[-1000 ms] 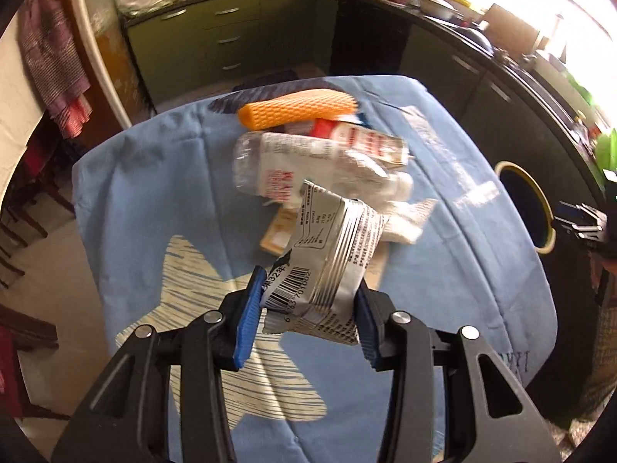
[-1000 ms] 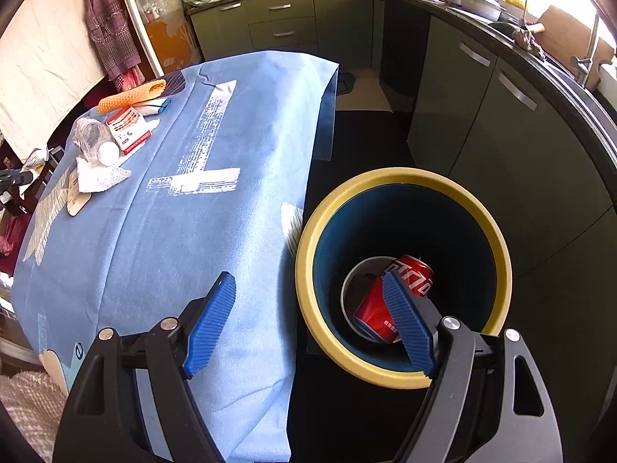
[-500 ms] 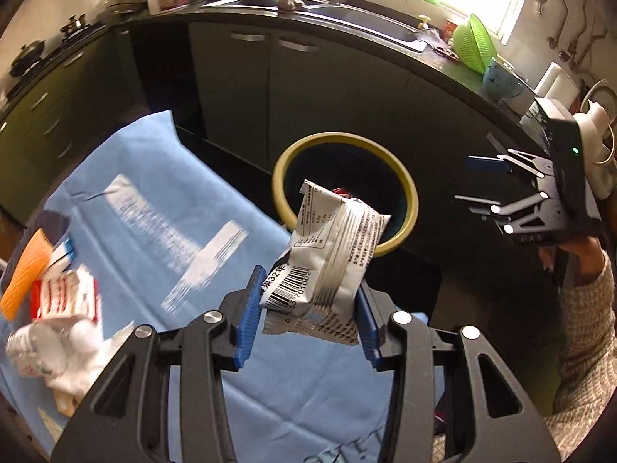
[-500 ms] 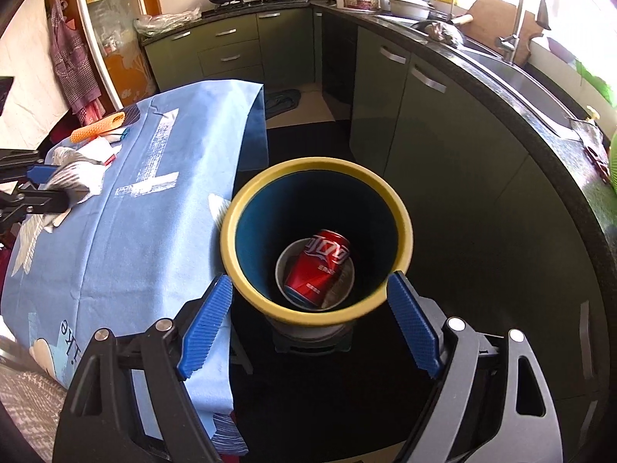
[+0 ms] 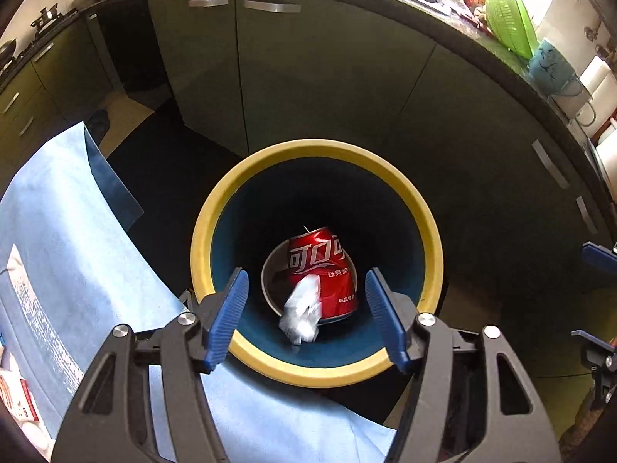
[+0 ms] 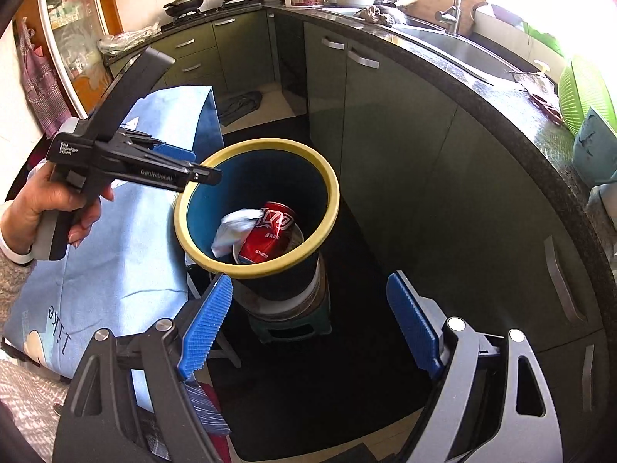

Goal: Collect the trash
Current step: 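Carry the foil packet over the bin and open the left gripper, then grasp the clear plastic water bottle with the right gripper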

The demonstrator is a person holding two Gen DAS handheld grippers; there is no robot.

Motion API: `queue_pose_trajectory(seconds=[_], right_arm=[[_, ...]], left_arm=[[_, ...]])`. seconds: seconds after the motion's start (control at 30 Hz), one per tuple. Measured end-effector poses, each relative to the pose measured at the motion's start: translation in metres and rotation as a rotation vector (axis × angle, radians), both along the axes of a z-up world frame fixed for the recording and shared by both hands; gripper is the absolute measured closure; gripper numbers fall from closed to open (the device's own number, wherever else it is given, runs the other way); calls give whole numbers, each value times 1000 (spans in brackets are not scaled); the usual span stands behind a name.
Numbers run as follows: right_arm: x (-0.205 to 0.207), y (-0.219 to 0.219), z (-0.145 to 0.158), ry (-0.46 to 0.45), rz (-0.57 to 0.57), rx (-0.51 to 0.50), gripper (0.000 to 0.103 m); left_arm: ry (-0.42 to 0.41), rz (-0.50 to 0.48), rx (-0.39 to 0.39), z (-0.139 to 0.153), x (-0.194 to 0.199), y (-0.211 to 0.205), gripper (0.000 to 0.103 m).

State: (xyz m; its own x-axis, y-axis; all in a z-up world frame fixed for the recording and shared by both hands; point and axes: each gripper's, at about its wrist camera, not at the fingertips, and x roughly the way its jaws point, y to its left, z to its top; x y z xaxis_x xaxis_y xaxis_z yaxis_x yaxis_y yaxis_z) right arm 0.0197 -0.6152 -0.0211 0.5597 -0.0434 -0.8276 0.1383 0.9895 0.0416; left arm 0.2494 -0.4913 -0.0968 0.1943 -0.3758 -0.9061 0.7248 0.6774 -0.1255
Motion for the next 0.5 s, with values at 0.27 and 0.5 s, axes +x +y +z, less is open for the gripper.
queue_pose_trajectory(seconds=[0.27,0.5], right_arm=[[34,44,3,-20,165,-22,21],[97,158,13,-33,480,-71,21]], left_arm=[[-102,60,-172,77,-61,130,35],[-224,255,-201,109,-121,295,23]])
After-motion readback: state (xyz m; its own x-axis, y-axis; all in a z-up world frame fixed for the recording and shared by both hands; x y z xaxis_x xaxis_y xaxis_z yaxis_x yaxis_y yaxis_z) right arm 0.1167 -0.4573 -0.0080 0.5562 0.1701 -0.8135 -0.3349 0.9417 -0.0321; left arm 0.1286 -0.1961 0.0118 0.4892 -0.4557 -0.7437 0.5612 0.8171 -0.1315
